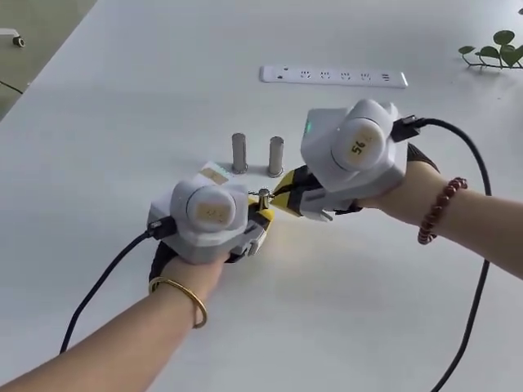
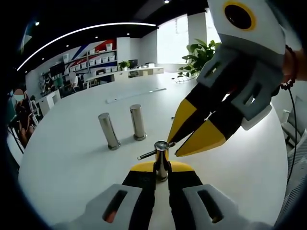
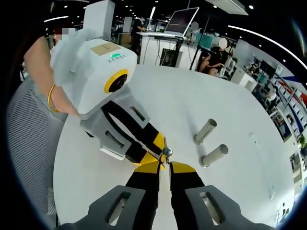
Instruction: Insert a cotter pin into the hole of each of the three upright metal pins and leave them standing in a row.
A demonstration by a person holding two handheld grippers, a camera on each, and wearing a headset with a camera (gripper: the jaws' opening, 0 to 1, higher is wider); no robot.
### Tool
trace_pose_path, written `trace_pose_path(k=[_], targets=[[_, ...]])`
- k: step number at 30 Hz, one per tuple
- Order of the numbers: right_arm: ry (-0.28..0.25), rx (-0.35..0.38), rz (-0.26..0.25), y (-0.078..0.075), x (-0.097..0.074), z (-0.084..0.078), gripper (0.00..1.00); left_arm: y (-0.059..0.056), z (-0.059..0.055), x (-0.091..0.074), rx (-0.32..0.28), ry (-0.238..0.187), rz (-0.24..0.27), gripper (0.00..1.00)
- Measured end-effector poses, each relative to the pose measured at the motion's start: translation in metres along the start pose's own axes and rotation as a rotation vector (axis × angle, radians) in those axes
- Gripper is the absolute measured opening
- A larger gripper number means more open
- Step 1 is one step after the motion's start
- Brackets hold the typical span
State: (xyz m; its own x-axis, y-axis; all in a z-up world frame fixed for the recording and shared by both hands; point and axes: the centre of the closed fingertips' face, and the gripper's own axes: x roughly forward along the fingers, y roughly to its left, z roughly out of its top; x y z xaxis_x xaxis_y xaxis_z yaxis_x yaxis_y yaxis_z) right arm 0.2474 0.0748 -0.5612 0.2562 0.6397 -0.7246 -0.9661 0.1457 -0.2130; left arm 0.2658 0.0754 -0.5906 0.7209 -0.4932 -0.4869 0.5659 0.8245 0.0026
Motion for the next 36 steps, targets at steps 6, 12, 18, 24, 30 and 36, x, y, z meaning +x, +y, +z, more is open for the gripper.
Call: trace_pose_path(k=[6,12,18,24,30,36], targets=[[0.002,0.004,-0.013,-0.002,-0.005,-0.001,0.0,0.0,0.0,0.0,-0.004,0.0,0.007,0.07],[-0.003,0.004,-0.017,-0.004,-0.004,0.001,0.0,0.0,0.0,0.0,-0.012,-0.001,0.009,0.07],[0.0,0.004,-0.018,-0.004,-0.003,0.001,0.0,0.001,0.0,-0.001,-0.02,-0.003,0.009,0.06],[-0.006,0.021,-0.024,-0.006,0.0,0.002,0.0,0.004,0.0,-0.001,-0.023,-0.003,0.019,0.06],[-0.016,0.032,-0.028,-0.008,0.004,0.006,0.0,0.011,0.0,-0.001,-0.022,0.002,0.02,0.06],[-0.027,0.034,-0.031,-0.01,0.008,0.013,0.0,0.018,-0.001,-0.003,-0.011,0.011,0.028,0.06]])
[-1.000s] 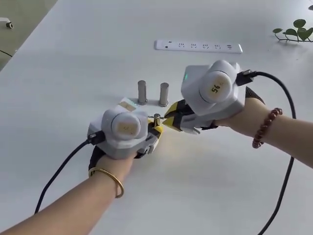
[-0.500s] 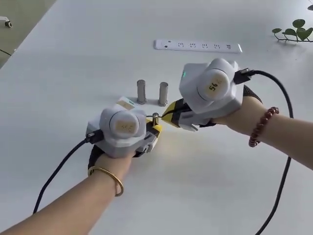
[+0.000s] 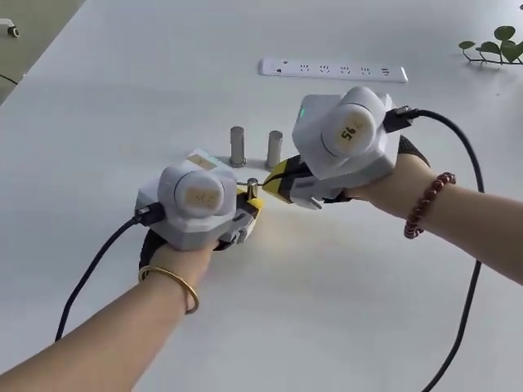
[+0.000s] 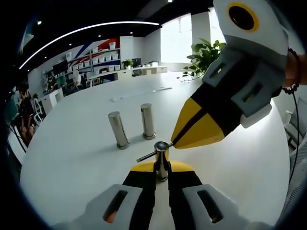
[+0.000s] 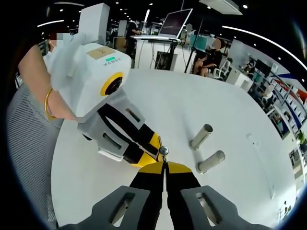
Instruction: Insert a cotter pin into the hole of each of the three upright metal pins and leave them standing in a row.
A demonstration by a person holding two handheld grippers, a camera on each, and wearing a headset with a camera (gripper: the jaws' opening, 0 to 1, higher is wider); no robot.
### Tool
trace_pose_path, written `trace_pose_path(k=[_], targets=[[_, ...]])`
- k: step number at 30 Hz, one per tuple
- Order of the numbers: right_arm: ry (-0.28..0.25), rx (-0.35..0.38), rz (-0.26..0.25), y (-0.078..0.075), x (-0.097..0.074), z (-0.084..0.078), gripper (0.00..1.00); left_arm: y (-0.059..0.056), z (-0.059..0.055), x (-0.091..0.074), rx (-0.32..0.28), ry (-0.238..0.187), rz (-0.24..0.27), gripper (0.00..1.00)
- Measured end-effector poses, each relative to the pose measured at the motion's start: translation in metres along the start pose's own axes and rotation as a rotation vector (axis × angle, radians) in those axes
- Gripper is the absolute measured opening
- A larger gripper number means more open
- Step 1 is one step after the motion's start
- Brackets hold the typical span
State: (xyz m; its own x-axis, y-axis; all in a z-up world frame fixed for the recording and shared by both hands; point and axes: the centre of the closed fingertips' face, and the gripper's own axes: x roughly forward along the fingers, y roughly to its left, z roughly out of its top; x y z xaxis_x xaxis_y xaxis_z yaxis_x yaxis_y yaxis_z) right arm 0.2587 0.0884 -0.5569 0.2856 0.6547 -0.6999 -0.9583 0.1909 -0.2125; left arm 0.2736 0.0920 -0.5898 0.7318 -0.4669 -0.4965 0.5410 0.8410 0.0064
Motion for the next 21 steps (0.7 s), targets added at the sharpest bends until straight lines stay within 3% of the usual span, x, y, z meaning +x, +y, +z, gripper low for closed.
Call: trace_pose_path(k=[10,21], targets=[[-0.011,0.003,-0.008,-0.004,0.006,0.008,0.0,0.013,-0.002,0.0,-0.015,0.006,0.012,0.06],[-0.013,0.005,-0.012,-0.006,0.007,0.008,0.0,0.01,-0.001,-0.002,-0.016,0.001,0.008,0.07]])
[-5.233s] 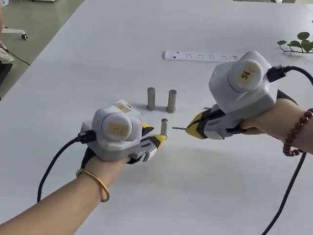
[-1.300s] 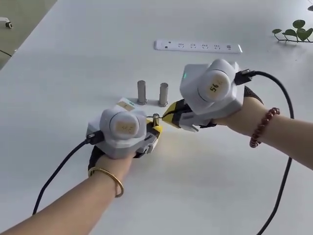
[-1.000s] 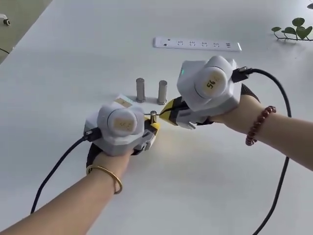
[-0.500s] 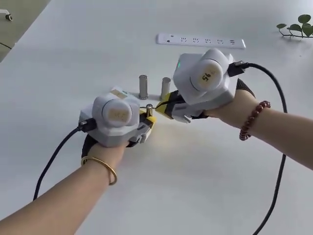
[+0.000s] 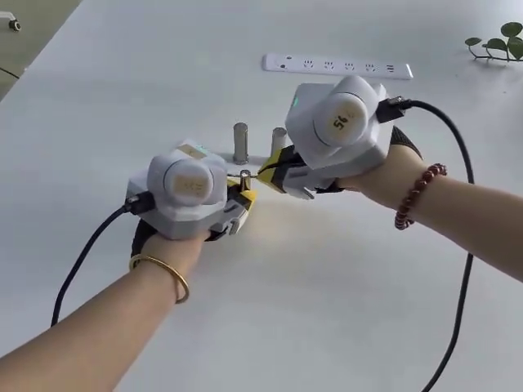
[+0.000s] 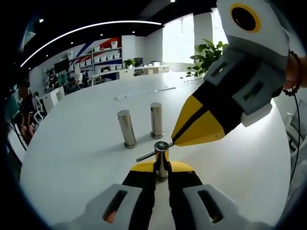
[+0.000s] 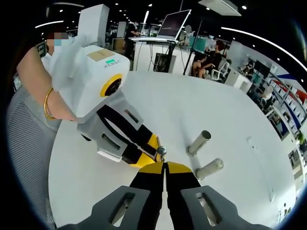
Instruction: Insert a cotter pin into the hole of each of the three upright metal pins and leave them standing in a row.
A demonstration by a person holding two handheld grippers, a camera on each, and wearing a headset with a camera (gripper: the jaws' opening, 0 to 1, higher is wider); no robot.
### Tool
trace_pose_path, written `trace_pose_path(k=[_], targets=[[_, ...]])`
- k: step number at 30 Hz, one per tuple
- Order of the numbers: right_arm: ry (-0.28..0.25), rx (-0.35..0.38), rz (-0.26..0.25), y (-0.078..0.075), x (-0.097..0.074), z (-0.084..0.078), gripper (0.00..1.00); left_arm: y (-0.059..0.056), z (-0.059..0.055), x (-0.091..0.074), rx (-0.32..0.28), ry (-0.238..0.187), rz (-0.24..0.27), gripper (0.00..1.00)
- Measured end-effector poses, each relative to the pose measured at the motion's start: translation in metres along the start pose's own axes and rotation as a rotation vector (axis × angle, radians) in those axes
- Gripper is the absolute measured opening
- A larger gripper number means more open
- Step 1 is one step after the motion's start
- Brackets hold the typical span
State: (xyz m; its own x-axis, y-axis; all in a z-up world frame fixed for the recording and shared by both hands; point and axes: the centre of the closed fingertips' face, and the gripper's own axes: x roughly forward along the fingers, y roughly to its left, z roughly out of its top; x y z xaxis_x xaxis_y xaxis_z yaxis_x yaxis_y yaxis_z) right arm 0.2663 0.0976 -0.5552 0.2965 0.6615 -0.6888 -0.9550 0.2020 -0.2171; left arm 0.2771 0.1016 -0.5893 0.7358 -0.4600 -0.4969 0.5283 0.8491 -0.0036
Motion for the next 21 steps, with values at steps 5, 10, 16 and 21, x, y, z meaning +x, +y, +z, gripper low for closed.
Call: trace_pose_path(k=[5,10,16,21], targets=[[0.0,0.0,-0.001,0.0008,0.0003,0.0002,0.0,-0.0005,0.0001,-0.0004,0.008,-0.003,0.01,0.07],[0.003,-0.002,-0.001,0.0014,0.0001,0.0004,0.0,0.0013,0.0001,0.0008,0.005,-0.002,0.015,0.07],[0.004,-0.002,0.004,0.001,0.0026,-0.0001,0.0,0.0002,-0.0025,0.0003,-0.015,0.009,0.01,0.08],[0.008,-0.006,0.006,0.0012,0.0016,-0.0003,0.0,-0.0008,-0.0027,-0.0005,-0.025,0.011,0.003,0.09]])
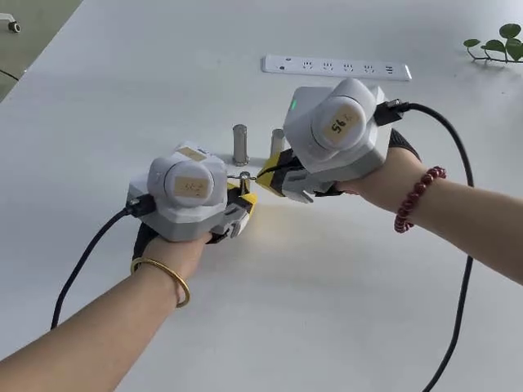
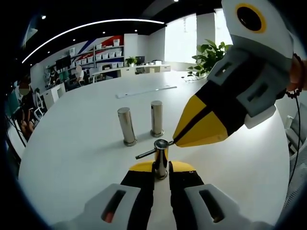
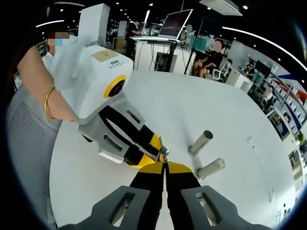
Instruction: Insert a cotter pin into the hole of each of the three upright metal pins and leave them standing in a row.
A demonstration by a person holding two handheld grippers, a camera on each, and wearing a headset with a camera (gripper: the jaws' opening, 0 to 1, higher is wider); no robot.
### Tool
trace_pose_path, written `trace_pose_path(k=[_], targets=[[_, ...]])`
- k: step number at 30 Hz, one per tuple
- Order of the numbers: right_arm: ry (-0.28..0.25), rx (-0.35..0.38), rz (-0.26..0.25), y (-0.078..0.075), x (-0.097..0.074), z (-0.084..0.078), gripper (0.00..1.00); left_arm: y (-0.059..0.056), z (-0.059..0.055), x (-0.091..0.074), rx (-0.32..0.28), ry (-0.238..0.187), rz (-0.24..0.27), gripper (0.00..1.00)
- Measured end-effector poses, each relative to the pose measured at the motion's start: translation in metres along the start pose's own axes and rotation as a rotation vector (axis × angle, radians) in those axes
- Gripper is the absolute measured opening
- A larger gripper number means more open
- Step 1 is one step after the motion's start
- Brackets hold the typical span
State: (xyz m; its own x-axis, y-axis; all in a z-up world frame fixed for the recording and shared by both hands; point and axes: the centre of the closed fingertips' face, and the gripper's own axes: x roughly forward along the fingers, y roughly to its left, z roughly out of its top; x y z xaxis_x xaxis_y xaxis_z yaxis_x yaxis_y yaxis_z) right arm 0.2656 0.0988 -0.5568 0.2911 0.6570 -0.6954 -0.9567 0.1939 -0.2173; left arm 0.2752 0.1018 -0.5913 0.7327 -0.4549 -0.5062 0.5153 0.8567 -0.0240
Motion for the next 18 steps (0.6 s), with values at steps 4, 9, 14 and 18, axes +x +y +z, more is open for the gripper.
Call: trace_pose_path(k=[4,9,14,18], targets=[[0.002,-0.001,-0.005,-0.002,-0.001,-0.001,0.0,0.0,0.0,0.0,-0.006,0.004,0.001,0.12],[0.003,0.003,-0.026,-0.008,-0.005,-0.003,0.0,0.003,-0.004,-0.002,-0.02,0.022,0.016,0.21],[-0.01,0.048,-0.075,-0.021,-0.012,-0.004,0.01,0.007,-0.002,-0.01,-0.048,0.021,0.03,0.29],[-0.038,0.147,-0.117,-0.031,-0.017,-0.003,0.08,0.008,0.004,-0.018,-0.058,0.004,0.036,0.38]])
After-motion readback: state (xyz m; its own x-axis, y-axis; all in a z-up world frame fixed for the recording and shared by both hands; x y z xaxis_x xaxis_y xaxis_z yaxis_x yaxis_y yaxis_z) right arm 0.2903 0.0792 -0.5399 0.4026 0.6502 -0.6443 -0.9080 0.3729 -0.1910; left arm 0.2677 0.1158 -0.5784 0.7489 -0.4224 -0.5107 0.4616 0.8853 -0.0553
